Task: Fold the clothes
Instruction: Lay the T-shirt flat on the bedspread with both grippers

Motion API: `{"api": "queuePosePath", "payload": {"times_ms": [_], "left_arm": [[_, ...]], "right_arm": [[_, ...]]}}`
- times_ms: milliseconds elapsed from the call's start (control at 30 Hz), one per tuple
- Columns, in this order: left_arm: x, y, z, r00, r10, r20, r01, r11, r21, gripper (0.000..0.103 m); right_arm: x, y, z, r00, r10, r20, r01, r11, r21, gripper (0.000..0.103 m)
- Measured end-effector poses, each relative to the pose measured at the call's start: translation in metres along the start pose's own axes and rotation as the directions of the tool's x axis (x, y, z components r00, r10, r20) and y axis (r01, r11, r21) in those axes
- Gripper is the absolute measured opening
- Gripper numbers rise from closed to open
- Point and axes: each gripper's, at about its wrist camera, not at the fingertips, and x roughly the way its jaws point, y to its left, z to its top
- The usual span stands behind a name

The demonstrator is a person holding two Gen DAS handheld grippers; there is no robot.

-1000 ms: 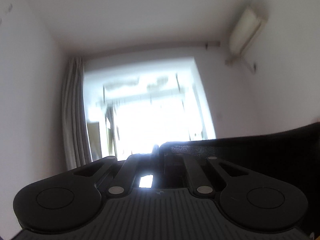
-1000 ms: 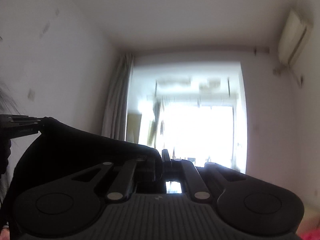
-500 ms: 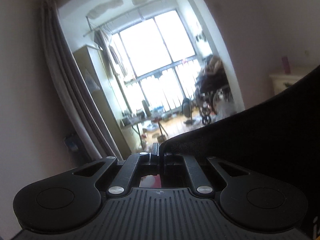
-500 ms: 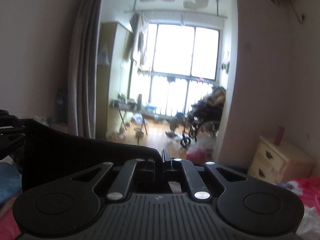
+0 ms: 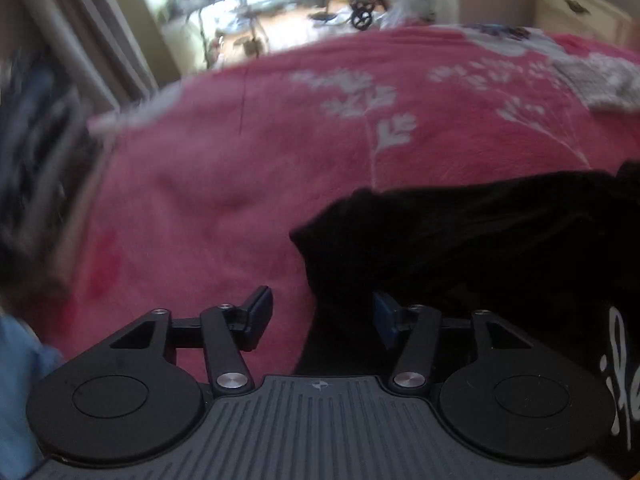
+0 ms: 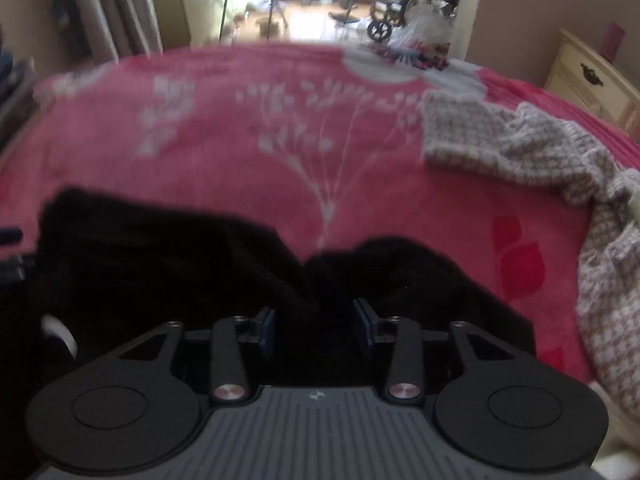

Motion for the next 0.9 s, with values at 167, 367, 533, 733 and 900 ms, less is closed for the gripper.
{"api": "queuePosePath", "payload": {"times_ms": [167, 367, 533, 733, 900], "left_arm": [[-0.035, 0.052, 0.016, 0.984, -0.160, 0.072, 0.173, 0.955, -0.241, 0.071], [-0.119, 0.140, -0.002, 0.957, -0.199, 0.212, 0.269, 0.883, -0.386, 0.075], [-0.197, 0.196, -0.044, 0.964, -0.137, 0.229, 0.212, 0.914, -0.347, 0.079], [-0.240, 0.206, -0.128, 0.975, -0.200, 0.097, 0.219, 0.942, -0.253, 0.080], [-0.211, 0.146, -0.211, 0.916, -0.390, -0.092, 0.362, 0.905, -0.223, 0.072]], "right_arm": [[-0.049, -0.010, 0.003, 0.993, 0.042, 0.109, -0.037, 0.998, -0.050, 0.068], [-0.108, -0.054, 0.007, 0.955, 0.178, 0.237, -0.208, 0.972, 0.107, 0.073], [-0.159, -0.077, -0.015, 0.914, 0.302, 0.273, -0.364, 0.905, 0.220, 0.073], [-0.191, -0.067, -0.079, 0.898, 0.419, 0.135, -0.441, 0.854, 0.277, 0.073], [-0.208, -0.049, -0.155, 0.885, 0.465, -0.030, -0.429, 0.838, 0.336, 0.073]]}}
